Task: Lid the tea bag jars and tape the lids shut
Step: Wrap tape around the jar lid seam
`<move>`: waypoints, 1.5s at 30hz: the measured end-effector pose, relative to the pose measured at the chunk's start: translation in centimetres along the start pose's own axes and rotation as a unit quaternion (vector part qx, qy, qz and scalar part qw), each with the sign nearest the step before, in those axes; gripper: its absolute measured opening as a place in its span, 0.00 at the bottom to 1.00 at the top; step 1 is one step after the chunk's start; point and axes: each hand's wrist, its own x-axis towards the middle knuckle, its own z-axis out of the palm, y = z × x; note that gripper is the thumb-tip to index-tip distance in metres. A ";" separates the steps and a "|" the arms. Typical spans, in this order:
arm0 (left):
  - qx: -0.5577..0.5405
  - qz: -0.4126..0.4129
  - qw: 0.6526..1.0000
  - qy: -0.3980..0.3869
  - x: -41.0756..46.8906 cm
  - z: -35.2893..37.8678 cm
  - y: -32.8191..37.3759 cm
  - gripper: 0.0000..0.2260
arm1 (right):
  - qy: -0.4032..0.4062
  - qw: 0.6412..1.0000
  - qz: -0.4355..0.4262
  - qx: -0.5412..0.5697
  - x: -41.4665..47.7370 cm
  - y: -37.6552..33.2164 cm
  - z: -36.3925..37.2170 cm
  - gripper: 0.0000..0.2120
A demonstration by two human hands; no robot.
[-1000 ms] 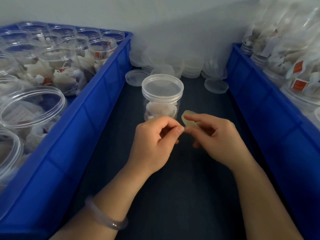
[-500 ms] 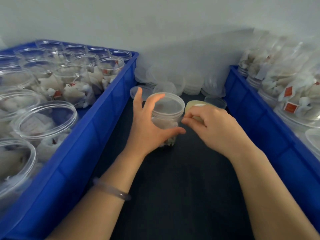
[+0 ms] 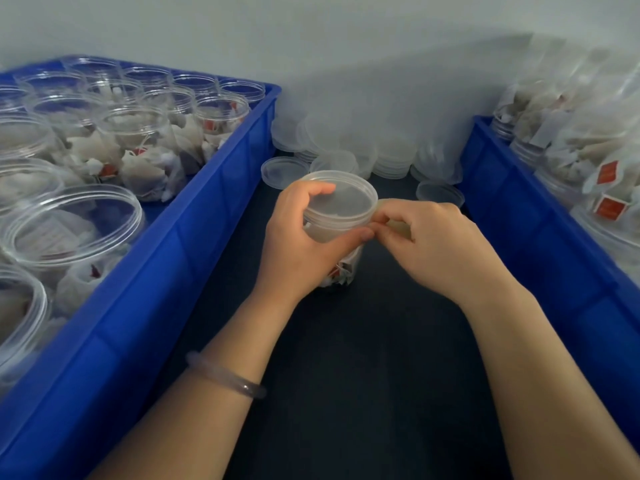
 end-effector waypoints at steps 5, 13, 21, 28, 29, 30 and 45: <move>0.005 0.010 1.000 -0.017 0.0 -0.3 0.0 0.27 | -0.003 1.000 -0.001 0.017 -0.2 -0.1 0.1 0.12; -0.114 0.020 0.991 -0.074 -0.5 -2.3 0.5 0.18 | 0.014 0.991 0.039 0.130 -1.3 -0.8 -1.6 0.24; -0.219 -0.016 0.964 -0.151 -1.0 -2.2 0.6 0.15 | -0.108 0.977 0.039 0.177 -2.0 -0.3 -4.6 0.29; -0.285 -0.050 0.936 -0.199 -1.2 -2.8 0.8 0.29 | -0.181 0.945 0.077 0.260 -1.9 -0.1 -3.9 0.26; -0.295 -0.061 0.932 -0.201 -1.2 -2.9 0.8 0.32 | -0.201 0.934 0.080 0.285 -1.9 -0.1 -3.7 0.24; -0.297 -0.068 0.930 -0.205 -1.2 -3.1 0.7 0.34 | -0.221 0.923 0.082 0.304 -1.9 -0.1 -3.4 0.24; -0.108 -0.086 0.984 -0.110 -1.3 -2.0 1.3 0.33 | -0.089 0.973 0.054 0.208 -3.2 -1.2 0.2 0.29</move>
